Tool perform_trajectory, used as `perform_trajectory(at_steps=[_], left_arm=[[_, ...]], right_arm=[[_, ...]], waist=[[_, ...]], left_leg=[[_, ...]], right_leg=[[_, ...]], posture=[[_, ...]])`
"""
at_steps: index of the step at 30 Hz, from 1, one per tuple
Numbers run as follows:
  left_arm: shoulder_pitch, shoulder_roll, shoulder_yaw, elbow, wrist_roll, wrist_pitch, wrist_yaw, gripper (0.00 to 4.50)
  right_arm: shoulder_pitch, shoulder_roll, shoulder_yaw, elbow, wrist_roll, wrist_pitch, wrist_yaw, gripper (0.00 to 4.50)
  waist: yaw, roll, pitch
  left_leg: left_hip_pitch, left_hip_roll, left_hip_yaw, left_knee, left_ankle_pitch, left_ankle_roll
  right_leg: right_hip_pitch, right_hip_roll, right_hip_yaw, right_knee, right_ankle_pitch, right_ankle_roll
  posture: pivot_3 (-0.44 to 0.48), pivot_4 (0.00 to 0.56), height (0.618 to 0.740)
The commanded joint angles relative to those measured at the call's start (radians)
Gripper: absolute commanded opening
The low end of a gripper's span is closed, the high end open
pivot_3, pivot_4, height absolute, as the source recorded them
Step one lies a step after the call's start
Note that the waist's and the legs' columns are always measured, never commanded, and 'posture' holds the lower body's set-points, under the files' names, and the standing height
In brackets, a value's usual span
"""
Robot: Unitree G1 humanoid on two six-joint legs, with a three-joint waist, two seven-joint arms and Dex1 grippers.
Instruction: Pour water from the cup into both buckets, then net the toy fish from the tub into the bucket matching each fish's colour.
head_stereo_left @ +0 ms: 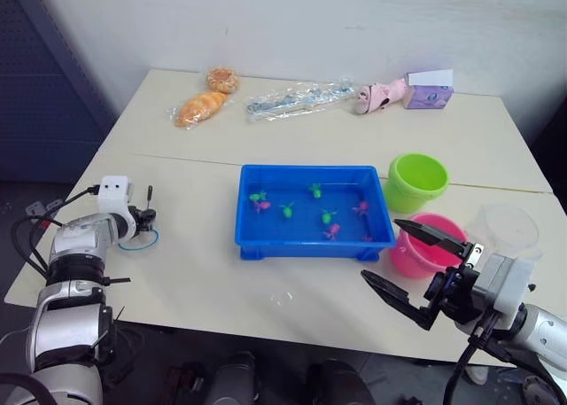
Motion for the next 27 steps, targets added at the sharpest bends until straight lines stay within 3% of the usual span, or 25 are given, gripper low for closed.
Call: perform_trajectory(at_steps=[1, 5, 7, 9, 11, 16, 18, 24, 27], left_arm=[[0.032, -0.026, -0.006, 0.02, -0.007, 0.039, -0.037, 0.2], [0.036, 0.011, 0.028, -0.019, -0.002, -0.115, -0.048, 0.05], [0.017, 0.04, 0.053, -0.081, -0.037, -0.177, -0.131, 0.05], [0.011, 0.102, 0.034, -0.214, -0.09, -0.219, -0.361, 0.05], [0.015, 0.145, 0.011, -0.289, -0.115, -0.228, -0.506, 0.05], [0.009, 0.214, -0.152, -0.527, -0.128, -0.319, -0.864, 0.05], [-0.009, 0.222, -0.24, -0.579, -0.089, -0.379, -0.965, 0.05], [-0.162, 0.073, -0.352, -0.628, -0.13, -0.45, -1.127, 0.05], [-0.19, 0.0, -0.405, -0.669, -0.141, -0.454, -1.175, 0.05]], right_arm=[[-0.006, -0.011, -0.023, -0.037, 0.007, -0.011, -0.009, 4.5], [-0.014, -0.039, -0.051, -0.036, 0.028, 0.01, -0.005, 4.5], [-0.031, -0.065, -0.08, -0.036, 0.062, 0.032, -0.008, 4.5], [-0.051, -0.13, -0.139, -0.03, 0.154, 0.108, 0.002, 4.5], [-0.061, -0.181, -0.176, -0.019, 0.214, 0.157, 0.024, 4.5], [-0.179, -0.348, -0.168, 0.022, 0.403, 0.377, 0.017, 4.5], [-0.272, -0.374, -0.128, 0.042, 0.511, 0.488, -0.094, 4.5], [-0.475, -0.464, 0.032, 0.067, 0.562, 0.692, -0.132, 4.5], [-0.587, -0.422, 0.125, 0.086, 0.526, 0.72, -0.163, 4.5]], waist=[[0.0, 0.001, 0.0], [-0.003, 0.001, 0.0], [-0.003, -0.001, 0.001], [-0.006, -0.007, 0.005], [-0.007, -0.011, 0.006], [-0.015, -0.002, 0.009], [-0.016, -0.001, 0.009], [-0.023, -0.001, 0.01], [-0.031, -0.001, 0.009]], left_leg=[[0.0, 0.0, 0.0, 0.0, 0.0, 0.0], [0.0, 0.0, 0.0, 0.0, 0.0, 0.0], [-0.001, 0.0, 0.0, 0.001, 0.0, 0.0], [-0.002, 0.001, 0.0, 0.002, 0.0, -0.001], [-0.007, 0.002, -0.002, 0.002, 0.002, -0.003], [-0.007, 0.001, -0.003, 0.003, 0.001, -0.001], [-0.007, 0.001, -0.004, 0.003, 0.001, 0.0], [-0.016, 0.001, -0.008, 0.008, 0.003, 0.002], [-0.016, 0.0, -0.009, 0.009, 0.002, 0.004]], right_leg=[[0.0, 0.0, 0.0, 0.0, 0.0, 0.0], [0.0, 0.0, 0.0, 0.0, 0.0, 0.0], [-0.001, 0.0, 0.0, 0.0, 0.0, 0.0], [-0.002, 0.0, -0.001, 0.001, 0.0, 0.0], [-0.005, 0.001, -0.003, -0.001, 0.0, 0.0], [-0.002, 0.0, -0.004, -0.004, 0.0, -0.001], [-0.002, 0.0, -0.005, -0.004, 0.0, -0.001], [-0.005, 0.0, -0.009, -0.004, 0.0, -0.001], [-0.004, 0.0, -0.01, -0.004, 0.001, 0.0]], posture=[[0.0, 0.15, 0.74], [0.0, 0.15, 0.74], [0.0, 0.15, 0.74], [0.0, 0.15, 0.74], [0.0, 0.15, 0.74], [0.0, 0.15, 0.74], [0.0, 0.15, 0.74], [0.0, 0.15, 0.74], [0.0, 0.15, 0.74]])
